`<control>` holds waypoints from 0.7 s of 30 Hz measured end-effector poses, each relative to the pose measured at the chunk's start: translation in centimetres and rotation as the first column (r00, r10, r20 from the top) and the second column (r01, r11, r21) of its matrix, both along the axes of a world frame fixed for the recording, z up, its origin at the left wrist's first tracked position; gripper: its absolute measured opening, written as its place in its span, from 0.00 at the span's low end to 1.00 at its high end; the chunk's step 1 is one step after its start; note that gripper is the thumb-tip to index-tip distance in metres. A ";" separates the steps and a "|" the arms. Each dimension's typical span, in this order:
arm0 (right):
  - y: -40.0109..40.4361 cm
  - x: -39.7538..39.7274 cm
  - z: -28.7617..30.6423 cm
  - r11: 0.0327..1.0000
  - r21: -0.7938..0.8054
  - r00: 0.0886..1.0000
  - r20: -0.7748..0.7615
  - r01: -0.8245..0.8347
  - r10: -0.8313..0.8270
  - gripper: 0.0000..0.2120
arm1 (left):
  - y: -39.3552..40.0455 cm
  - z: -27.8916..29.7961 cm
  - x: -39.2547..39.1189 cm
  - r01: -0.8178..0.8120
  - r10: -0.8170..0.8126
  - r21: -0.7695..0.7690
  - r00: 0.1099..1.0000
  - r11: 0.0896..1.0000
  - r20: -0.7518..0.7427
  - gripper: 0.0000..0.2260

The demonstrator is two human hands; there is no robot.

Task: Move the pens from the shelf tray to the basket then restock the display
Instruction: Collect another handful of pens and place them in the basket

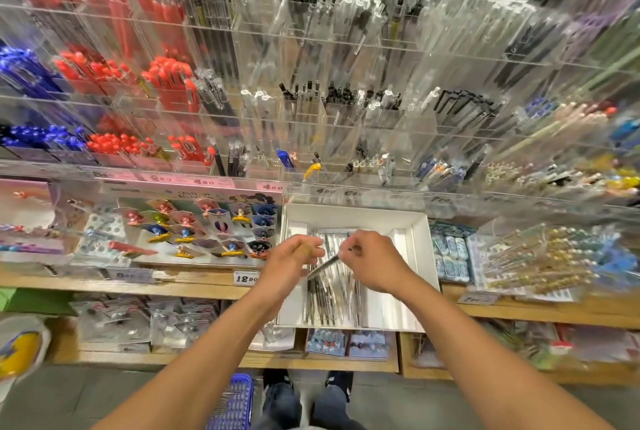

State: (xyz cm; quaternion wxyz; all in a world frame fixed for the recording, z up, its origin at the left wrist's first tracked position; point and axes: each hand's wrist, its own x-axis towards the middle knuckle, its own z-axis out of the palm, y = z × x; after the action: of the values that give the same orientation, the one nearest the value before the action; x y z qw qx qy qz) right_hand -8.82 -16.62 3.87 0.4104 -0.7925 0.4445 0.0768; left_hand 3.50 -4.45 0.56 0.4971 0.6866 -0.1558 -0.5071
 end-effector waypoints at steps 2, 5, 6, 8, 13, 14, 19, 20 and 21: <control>0.3 0.7 0.8 0.990 0.142 0.989 0.147 -0.024 0.003 0.04 | -0.1 0.1 -0.3 0.099 -0.097 -0.023 0.993 0.995 0.069 0.11; 0.7 1.9 -0.1 0.933 0.360 0.945 0.305 0.000 -0.117 0.07 | 0.2 -0.5 -0.5 0.130 -0.130 -0.008 0.991 0.992 0.025 0.17; 0.7 2.1 -0.8 0.896 0.443 0.923 0.325 0.042 -0.204 0.09 | 0.4 -0.9 -0.4 0.086 -0.086 0.017 0.996 0.996 0.004 0.18; 0.6 2.1 -2.8 0.837 0.538 0.918 0.274 0.100 -0.286 0.08 | 0.9 -1.7 0.1 -0.038 0.040 0.043 0.997 0.998 -0.061 0.19; 3.6 1.4 -9.8 0.925 0.317 0.914 -0.273 -0.210 0.301 0.04 | 1.9 -2.2 1.0 -0.240 0.251 0.071 0.924 0.968 -0.289 0.21; 4.3 1.3 -10.9 0.924 0.229 0.853 -0.364 -0.307 0.374 0.02 | 1.9 -2.2 1.1 -0.250 0.260 0.074 0.915 0.966 -0.307 0.22; 5.9 2.4 -12.7 0.879 0.055 0.705 -0.575 -0.473 0.415 0.08 | 2.0 -1.7 1.4 -0.269 0.284 0.092 0.911 0.959 -0.300 0.20; 6.1 2.7 -12.8 0.870 0.039 0.686 -0.598 -0.491 0.414 0.09 | 2.0 -1.6 1.4 -0.270 0.286 0.095 0.912 0.958 -0.294 0.20; 6.2 3.0 -13.0 0.866 0.024 0.678 -0.611 -0.500 0.408 0.10 | 1.9 -1.6 1.3 -0.269 0.286 0.097 0.913 0.958 -0.291 0.20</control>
State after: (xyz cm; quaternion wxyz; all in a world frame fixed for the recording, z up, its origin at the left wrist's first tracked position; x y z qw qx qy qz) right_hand -5.84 -10.43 -9.09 0.1580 -0.8398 0.3438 0.3894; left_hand 4.82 -2.52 -0.99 0.5631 0.6295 0.0350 -0.5343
